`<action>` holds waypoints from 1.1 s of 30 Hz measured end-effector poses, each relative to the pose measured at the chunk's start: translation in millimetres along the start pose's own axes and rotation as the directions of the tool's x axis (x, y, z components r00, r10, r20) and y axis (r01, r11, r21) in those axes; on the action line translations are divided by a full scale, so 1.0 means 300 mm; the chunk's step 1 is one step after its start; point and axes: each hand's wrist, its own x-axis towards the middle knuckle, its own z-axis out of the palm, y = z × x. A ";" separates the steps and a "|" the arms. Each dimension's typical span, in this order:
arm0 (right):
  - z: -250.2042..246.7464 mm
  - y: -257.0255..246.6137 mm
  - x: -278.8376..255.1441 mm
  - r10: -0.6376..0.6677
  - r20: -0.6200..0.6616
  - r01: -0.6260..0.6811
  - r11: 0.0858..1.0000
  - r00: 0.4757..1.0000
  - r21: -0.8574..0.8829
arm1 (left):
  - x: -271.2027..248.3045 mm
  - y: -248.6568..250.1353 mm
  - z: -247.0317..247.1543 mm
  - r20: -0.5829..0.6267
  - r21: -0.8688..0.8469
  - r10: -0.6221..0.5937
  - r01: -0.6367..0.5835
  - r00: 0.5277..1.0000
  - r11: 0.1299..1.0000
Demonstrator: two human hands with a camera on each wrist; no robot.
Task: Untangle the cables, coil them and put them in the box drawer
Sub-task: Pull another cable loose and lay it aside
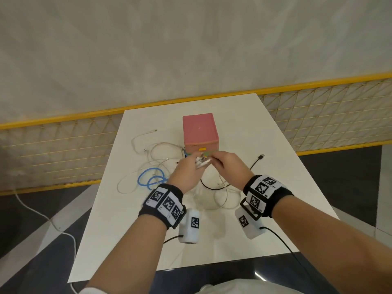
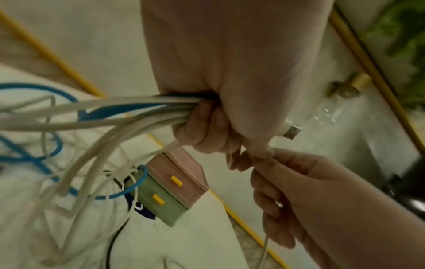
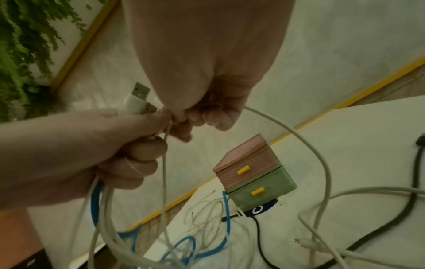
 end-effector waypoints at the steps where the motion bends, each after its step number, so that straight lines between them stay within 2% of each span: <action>1: -0.008 -0.007 0.000 0.003 0.005 -0.003 1.000 1.000 0.022 | 0.007 -0.001 -0.006 -0.025 -0.012 -0.021 0.020 0.999 1.000; 3: -0.027 0.004 -0.009 0.048 0.015 -0.049 0.997 0.999 0.056 | 0.024 -0.007 -0.047 -0.155 -0.032 -0.057 0.053 0.986 0.998; 5: -0.039 0.047 -0.024 0.091 0.018 -0.092 0.994 0.996 0.063 | 0.044 -0.022 -0.120 -0.368 -0.074 -0.099 0.077 0.924 0.994; 7: -0.038 0.083 -0.038 0.111 0.031 -0.112 0.993 0.993 0.044 | 0.041 -0.040 -0.181 -0.496 -0.075 -0.115 0.090 0.861 0.993; 9: -0.028 0.087 -0.037 0.122 0.038 -0.124 0.992 0.992 0.037 | 0.030 -0.041 -0.194 -0.498 -0.045 -0.118 0.110 0.859 0.993; 11: -0.018 0.060 -0.030 0.112 0.027 -0.113 0.992 0.993 0.054 | 0.014 -0.019 -0.167 -0.435 -0.032 -0.078 0.071 0.897 0.997; 13: -0.006 0.036 -0.020 0.090 0.029 -0.091 0.994 0.996 0.058 | 0.000 0.009 -0.124 -0.291 -0.024 -0.019 0.013 0.956 1.000; 15: 0.003 0.021 -0.013 0.059 0.040 -0.061 0.997 0.997 0.056 | -0.015 0.027 -0.085 -0.166 -0.031 0.032 -0.038 0.986 0.999; 19: 0.003 0.000 -0.007 0.004 0.039 -0.006 0.998 0.999 0.065 | -0.025 0.026 -0.048 -0.187 0.043 0.147 -0.142 0.971 0.989; 21: 0.002 -0.003 -0.007 -0.020 0.027 0.018 0.997 0.999 0.077 | -0.017 0.023 -0.045 -0.117 0.031 0.153 -0.150 0.981 0.988; 23: 0.002 -0.010 -0.005 -0.050 0.000 0.050 0.994 0.999 0.099 | -0.009 0.014 -0.039 -0.068 0.088 0.108 -0.102 0.992 0.991; 26: -0.002 -0.014 -0.009 -0.068 0.027 0.064 0.990 0.997 0.126 | 0.001 0.009 -0.036 -0.107 0.070 0.058 -0.051 0.993 0.996; 28: -0.003 0.017 -0.023 0.001 0.073 -0.008 0.996 0.997 0.092 | 0.010 0.013 -0.074 -0.238 0.014 0.023 -0.021 0.971 1.000; 29: -0.004 0.043 -0.034 0.053 0.082 -0.059 0.996 0.995 0.067 | 0.019 0.008 -0.105 -0.347 -0.023 0.001 -0.010 0.938 1.000; 31: -0.003 0.091 -0.057 0.131 0.086 -0.135 0.990 0.988 0.039 | 0.034 -0.017 -0.175 -0.546 -0.041 -0.019 -0.004 0.837 0.999; 32: -0.002 0.102 -0.065 0.146 0.084 -0.149 0.988 0.986 0.032 | 0.030 -0.026 -0.197 -0.574 -0.006 -0.012 0.010 0.818 1.000; 33: 0.002 0.106 -0.066 0.149 0.081 -0.151 0.988 0.986 0.027 | 0.028 -0.033 -0.204 -0.566 0.023 -0.010 0.028 0.825 0.999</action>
